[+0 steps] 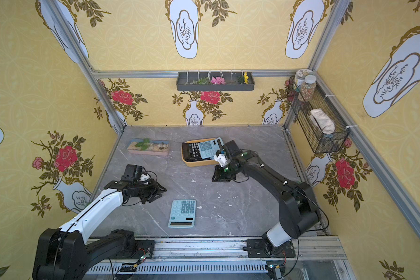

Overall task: Put the calculator in the storage box
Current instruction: Pick up the calculator at the center of the board.

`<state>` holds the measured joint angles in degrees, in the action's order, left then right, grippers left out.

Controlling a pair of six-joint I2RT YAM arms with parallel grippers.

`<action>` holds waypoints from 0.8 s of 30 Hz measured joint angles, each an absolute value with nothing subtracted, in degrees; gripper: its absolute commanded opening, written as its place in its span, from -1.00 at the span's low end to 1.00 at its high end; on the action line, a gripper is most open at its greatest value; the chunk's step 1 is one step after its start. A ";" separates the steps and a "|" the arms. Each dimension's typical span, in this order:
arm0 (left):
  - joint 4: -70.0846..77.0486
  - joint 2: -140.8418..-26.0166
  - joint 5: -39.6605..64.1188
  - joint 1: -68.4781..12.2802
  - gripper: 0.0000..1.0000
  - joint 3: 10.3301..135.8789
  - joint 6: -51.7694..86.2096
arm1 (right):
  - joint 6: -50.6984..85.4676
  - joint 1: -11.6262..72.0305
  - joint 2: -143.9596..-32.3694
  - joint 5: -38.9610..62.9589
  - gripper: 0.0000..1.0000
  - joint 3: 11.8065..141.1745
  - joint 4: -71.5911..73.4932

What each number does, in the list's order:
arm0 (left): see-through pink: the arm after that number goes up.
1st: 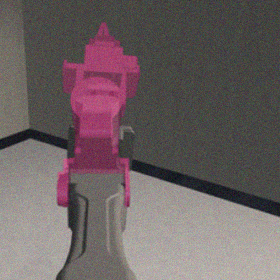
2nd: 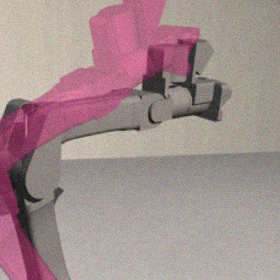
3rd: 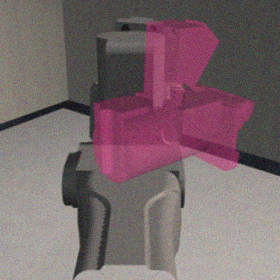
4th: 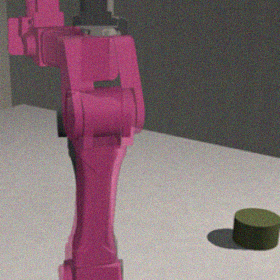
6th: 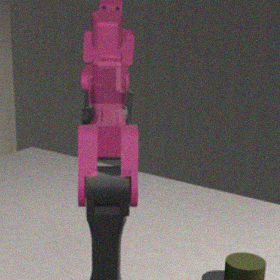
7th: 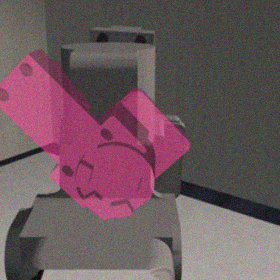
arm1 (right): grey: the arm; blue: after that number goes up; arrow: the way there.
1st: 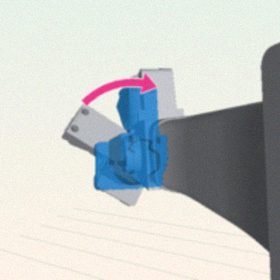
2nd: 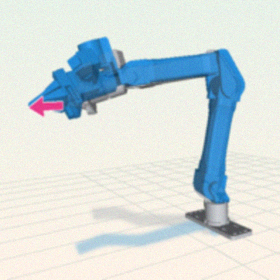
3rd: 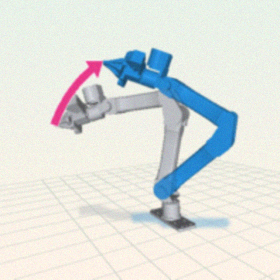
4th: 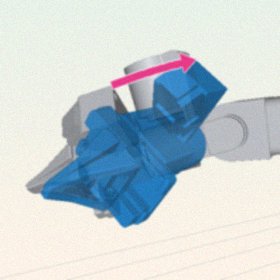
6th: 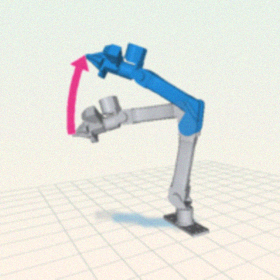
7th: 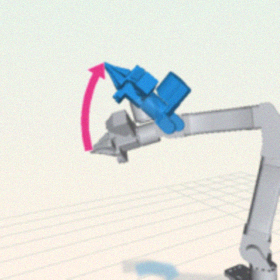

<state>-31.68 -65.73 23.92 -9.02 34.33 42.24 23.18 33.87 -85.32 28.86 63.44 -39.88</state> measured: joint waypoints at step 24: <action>-25.32 -75.59 19.99 -18.96 -1.00 28.82 50.13 | 37.01 50.92 -88.23 20.75 -0.86 49.93 -31.46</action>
<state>-25.32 -75.59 19.99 -18.96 28.82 50.13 37.01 50.92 -88.23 20.75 49.93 -31.46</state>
